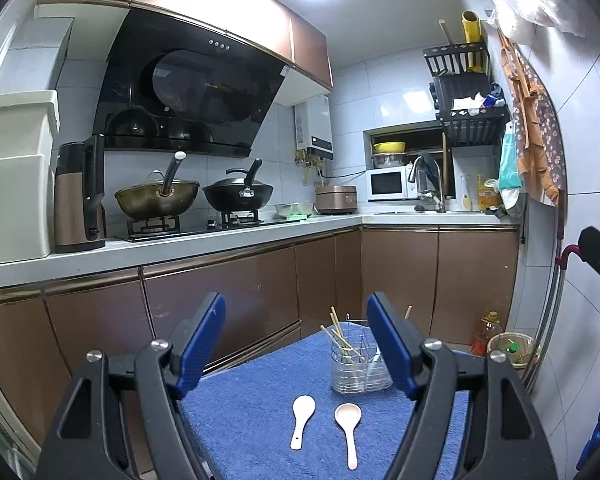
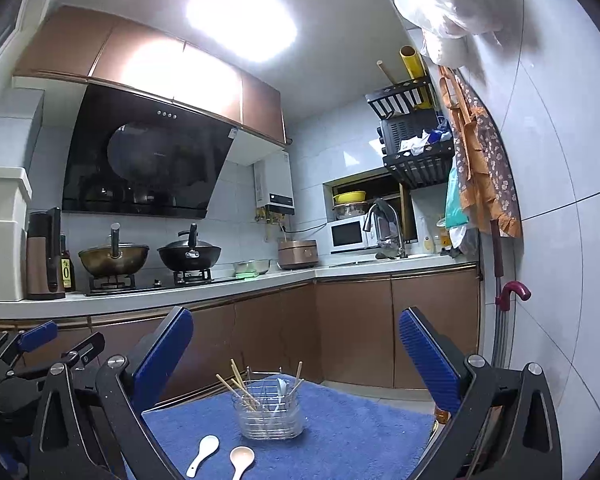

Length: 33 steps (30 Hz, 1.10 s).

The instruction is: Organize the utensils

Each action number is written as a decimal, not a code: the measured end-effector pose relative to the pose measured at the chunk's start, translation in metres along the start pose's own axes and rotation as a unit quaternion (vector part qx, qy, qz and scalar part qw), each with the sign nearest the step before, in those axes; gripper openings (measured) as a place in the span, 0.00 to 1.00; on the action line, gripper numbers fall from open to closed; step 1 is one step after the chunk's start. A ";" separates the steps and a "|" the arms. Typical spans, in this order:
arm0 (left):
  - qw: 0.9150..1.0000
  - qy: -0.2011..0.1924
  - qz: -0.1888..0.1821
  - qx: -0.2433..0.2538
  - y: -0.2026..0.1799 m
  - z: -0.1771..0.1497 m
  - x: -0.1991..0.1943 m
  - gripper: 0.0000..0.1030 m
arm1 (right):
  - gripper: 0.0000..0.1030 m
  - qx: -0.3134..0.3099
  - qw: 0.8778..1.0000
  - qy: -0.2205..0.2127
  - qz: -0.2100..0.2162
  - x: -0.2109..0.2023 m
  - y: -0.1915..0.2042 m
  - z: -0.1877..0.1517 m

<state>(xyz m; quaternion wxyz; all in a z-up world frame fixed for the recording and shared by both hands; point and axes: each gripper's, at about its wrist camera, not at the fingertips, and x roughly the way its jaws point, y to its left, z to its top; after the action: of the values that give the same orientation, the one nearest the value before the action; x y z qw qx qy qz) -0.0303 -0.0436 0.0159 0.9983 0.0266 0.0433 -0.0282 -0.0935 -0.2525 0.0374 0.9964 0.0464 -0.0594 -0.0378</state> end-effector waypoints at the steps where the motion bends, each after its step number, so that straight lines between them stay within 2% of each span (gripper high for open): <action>1: 1.000 -0.001 0.000 0.000 0.001 0.000 0.000 0.70 | 1.00 0.001 1.000 -0.001 0.002 0.000 0.000 0.000; 15: 1.000 -0.002 -0.007 -0.004 0.003 -0.003 0.002 0.70 | 1.00 0.004 1.000 0.018 0.015 0.008 0.004 -0.004; 22: 1.000 -0.001 -0.016 -0.007 0.000 -0.005 0.009 0.70 | 1.00 0.007 1.000 0.027 0.012 0.016 0.002 -0.007; 28: 0.999 -0.003 -0.040 -0.018 0.001 -0.010 0.021 0.70 | 1.00 0.002 0.999 0.036 -0.005 0.030 0.003 -0.010; 33: 0.998 0.008 -0.047 -0.027 0.000 -0.013 0.034 0.70 | 1.00 -0.005 0.999 0.044 -0.010 0.039 0.001 -0.014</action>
<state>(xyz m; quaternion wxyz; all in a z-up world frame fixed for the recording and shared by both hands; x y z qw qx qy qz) 0.0023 -0.0452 0.0004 0.9959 -0.0026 0.0528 -0.0740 -0.0528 -0.2532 0.0286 0.9979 0.0436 -0.0145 -0.0461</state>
